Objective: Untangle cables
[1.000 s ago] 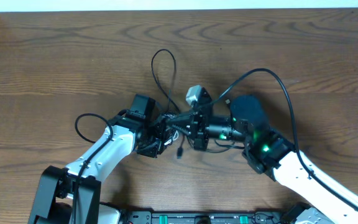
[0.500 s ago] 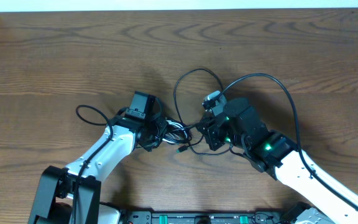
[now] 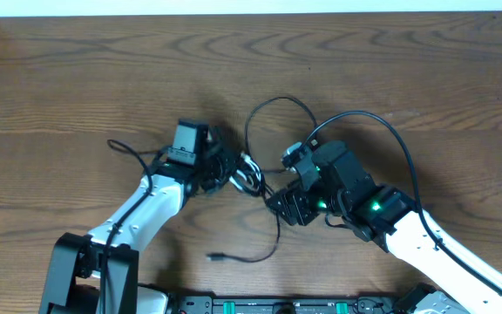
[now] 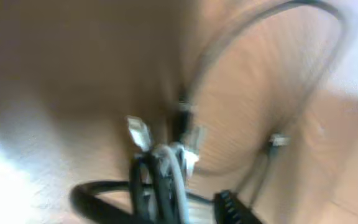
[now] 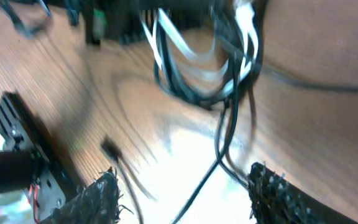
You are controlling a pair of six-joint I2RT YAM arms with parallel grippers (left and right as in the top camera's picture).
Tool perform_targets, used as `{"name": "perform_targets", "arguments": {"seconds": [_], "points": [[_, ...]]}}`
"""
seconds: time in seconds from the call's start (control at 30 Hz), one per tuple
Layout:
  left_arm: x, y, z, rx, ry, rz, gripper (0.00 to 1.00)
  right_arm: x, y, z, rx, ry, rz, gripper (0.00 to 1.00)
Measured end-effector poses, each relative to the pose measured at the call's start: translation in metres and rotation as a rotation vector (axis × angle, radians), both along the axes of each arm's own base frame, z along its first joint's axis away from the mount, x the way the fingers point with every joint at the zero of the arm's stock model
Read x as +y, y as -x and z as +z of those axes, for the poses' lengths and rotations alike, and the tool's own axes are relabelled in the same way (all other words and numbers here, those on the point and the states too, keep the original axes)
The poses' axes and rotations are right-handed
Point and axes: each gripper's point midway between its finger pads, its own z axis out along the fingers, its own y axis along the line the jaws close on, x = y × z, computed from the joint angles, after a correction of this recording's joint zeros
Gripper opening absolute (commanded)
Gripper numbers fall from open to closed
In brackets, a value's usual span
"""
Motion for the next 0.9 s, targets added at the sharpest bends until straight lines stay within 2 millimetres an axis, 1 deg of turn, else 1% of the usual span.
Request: {"name": "perform_targets", "arguments": {"seconds": [0.17,0.23,0.37,0.43,0.5,0.53,0.6,0.67,0.7,0.73,0.8,0.9], "points": [[0.002,-0.005,0.012,-0.068,0.058,-0.079,0.64,-0.001,0.001,-0.001,0.015,0.000,-0.013,0.69],[0.004,-0.007,0.017,-0.096,0.083,-0.107,0.71,-0.001,0.001,-0.001,0.021,-0.001,-0.019,0.70],[0.010,-0.010,0.024,-0.139,0.118,-0.142,0.72,0.000,0.000,0.000,0.018,-0.007,-0.022,0.70],[0.018,-0.013,0.026,-0.151,0.127,-0.134,0.72,0.002,-0.003,0.003,0.006,-0.018,-0.023,0.65],[0.029,-0.017,0.028,-0.161,0.134,-0.114,0.71,0.005,-0.006,0.007,-0.012,-0.035,-0.026,0.64],[0.034,-0.019,0.028,-0.163,0.136,-0.101,0.63,0.007,-0.009,0.010,-0.026,-0.047,-0.027,0.64],[0.044,-0.022,0.029,-0.165,0.142,-0.074,0.38,0.010,-0.013,0.014,-0.048,-0.067,-0.027,0.61],[0.052,-0.025,0.029,-0.154,0.151,-0.039,0.21,0.015,-0.017,0.021,-0.077,-0.092,-0.025,0.58],[0.055,-0.025,0.029,-0.140,0.160,-0.017,0.11,0.018,-0.019,0.024,-0.091,-0.107,-0.021,0.57],[0.056,-0.025,0.029,-0.133,0.164,-0.007,0.08,0.021,-0.020,0.026,-0.098,-0.116,-0.019,0.56],[0.056,-0.024,0.029,-0.110,0.177,0.009,0.08,0.030,-0.021,0.029,-0.113,-0.139,-0.005,0.54],[0.055,-0.020,0.026,-0.049,0.204,0.050,0.08,0.046,-0.019,0.024,-0.103,-0.163,0.014,0.53]]}}
